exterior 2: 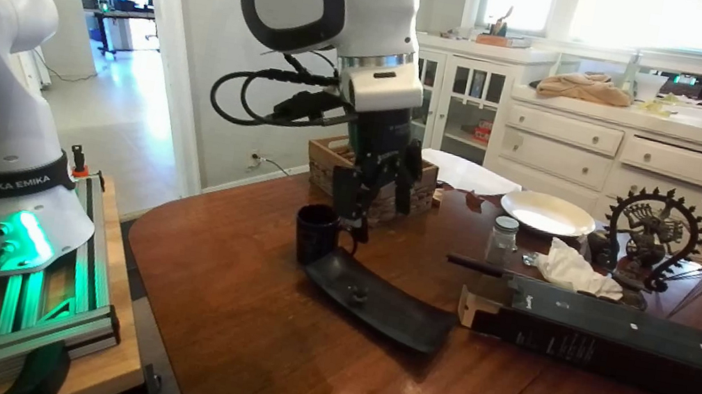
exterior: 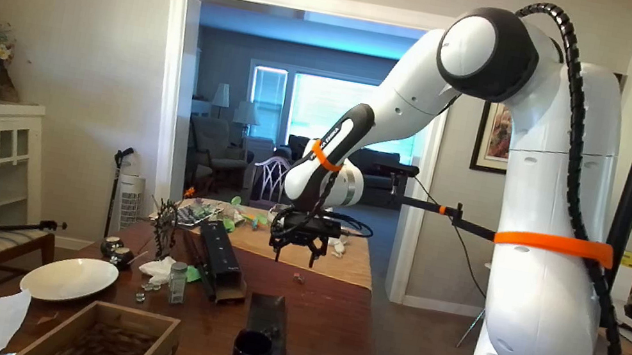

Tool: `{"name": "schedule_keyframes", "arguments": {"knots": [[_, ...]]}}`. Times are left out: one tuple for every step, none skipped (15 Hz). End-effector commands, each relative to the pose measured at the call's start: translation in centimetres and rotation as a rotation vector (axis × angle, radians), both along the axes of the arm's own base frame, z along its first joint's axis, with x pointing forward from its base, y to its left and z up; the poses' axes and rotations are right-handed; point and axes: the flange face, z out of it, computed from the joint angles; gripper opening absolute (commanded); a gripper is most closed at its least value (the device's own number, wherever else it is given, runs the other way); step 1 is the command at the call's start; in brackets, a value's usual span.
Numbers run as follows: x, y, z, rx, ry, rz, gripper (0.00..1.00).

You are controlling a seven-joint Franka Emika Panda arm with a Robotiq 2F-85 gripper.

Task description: Move the brown and grey objects on the right to the left.

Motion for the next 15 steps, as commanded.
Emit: {"name": "schedule_keyframes", "arguments": {"knots": [[-0.9,-3.0,-0.4,0.010,0.018,0.115,1.00],[-1.3,-3.7,-0.4,0.011,0.017,0.147,1.00],[-1.6,-4.4,-0.6,0.007,0.016,0.173,1.00],[-2.0,-5.0,-0.6,0.005,0.016,0.193,1.00],[-2.2,-5.7,-0.8,-0.001,0.019,0.191,1.00],[-2.1,-4.5,-0.3,-0.012,0.008,0.167,1.00],[-2.4,-5.0,-0.3,-0.016,0.011,0.175,1.00],[-2.5,-5.4,-0.4,-0.018,0.014,0.179,1.00],[-2.5,-5.5,-0.4,-0.019,0.016,0.180,1.00],[-2.4,-5.5,-0.5,-0.019,0.017,0.181,1.00],[-2.4,-5.5,-0.5,-0.019,0.017,0.182,1.00],[-2.4,-5.5,-0.5,-0.020,0.017,0.182,1.00],[-2.1,-6.0,-0.8,-0.009,0.034,0.162,1.00],[-1.9,-7.0,-1.1,-0.031,0.042,0.127,1.00],[-1.9,-7.6,-1.2,-0.037,0.041,0.102,1.00]]}}
